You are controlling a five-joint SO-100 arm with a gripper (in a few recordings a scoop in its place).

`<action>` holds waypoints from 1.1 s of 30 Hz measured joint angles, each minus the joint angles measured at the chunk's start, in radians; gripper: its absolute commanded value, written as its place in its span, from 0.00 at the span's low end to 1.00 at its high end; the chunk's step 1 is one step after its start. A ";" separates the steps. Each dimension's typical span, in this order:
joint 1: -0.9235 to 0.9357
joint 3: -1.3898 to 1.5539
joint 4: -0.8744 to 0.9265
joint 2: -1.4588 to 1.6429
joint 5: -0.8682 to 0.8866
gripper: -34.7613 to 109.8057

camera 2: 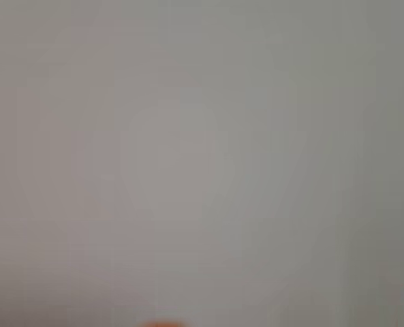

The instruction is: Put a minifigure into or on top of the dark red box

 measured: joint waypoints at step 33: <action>0.554 -1.404 0.129 -1.793 -0.483 0.39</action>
